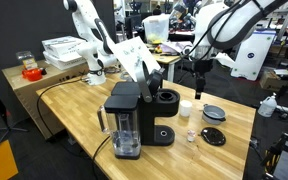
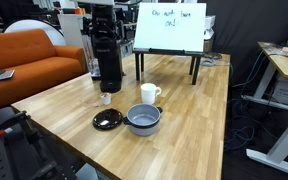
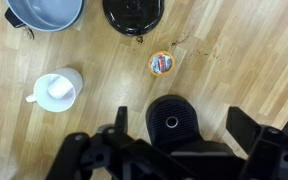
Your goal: Get the packaged object and put it in the grey pot
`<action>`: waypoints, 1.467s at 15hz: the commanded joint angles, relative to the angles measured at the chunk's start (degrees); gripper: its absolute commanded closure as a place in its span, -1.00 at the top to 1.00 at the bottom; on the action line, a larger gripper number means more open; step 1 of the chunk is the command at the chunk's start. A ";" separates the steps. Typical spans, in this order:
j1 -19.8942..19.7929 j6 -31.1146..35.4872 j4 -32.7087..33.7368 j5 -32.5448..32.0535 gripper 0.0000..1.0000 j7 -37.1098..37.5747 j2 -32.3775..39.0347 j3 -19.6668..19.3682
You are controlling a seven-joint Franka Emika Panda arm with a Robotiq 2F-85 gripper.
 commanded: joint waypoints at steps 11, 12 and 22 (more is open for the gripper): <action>-4.40 8.98 2.93 -1.34 1.00 -1.98 15.25 4.89; -4.49 9.02 3.02 -1.37 1.00 -1.93 15.53 5.02; -3.49 12.01 3.76 -5.64 1.00 -2.14 15.56 5.14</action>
